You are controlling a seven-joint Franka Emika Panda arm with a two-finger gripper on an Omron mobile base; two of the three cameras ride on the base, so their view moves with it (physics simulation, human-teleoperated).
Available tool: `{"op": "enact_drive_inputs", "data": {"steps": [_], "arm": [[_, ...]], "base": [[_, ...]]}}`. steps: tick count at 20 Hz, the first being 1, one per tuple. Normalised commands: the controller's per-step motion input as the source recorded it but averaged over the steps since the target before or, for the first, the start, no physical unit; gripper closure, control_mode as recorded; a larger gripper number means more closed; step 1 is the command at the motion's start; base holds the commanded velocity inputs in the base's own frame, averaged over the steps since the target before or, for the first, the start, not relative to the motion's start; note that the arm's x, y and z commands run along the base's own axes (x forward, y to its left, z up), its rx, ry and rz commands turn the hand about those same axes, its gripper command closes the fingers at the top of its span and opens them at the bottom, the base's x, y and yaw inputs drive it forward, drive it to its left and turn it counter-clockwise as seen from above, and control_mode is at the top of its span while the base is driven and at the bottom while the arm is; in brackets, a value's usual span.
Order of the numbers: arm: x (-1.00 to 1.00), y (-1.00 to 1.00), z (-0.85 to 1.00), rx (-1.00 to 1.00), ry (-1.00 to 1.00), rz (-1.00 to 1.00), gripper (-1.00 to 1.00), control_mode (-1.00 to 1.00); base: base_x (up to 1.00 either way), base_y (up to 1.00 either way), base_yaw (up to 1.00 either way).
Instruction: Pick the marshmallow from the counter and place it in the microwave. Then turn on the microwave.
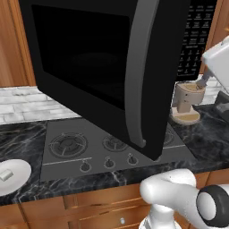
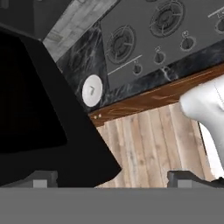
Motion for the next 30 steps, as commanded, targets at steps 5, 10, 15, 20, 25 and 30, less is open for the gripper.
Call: {"op": "enact_drive_inputs", "data": {"steps": [5, 10, 15, 20, 25, 30], "arm": [[0.0, 0.36, -0.52, 0.25, -0.15, 0.2, -1.0, -1.0], [0.07, 0.29, -0.09, 0.25, -0.2, 0.14, -1.0, -1.0], [0.27, 0.26, 0.0, 0.11, -0.05, 0.15, -1.0, -1.0], [0.09, 0.55, 0.0, 0.02, 0.0, 0.15, -1.0, -1.0], [0.0, 0.62, 0.0, 0.02, 0.0, 0.16, -1.0, -1.0], [0.0, 0.6, 0.0, 0.05, 0.0, 0.16, -1.0, -1.0]], "base": [[0.0, 0.0, 0.0], [0.0, 0.0, 0.0], [0.0, 0.0, 0.0], [0.0, 0.0, 0.0], [0.0, 0.0, 0.0], [0.0, 0.0, 0.0]]}}
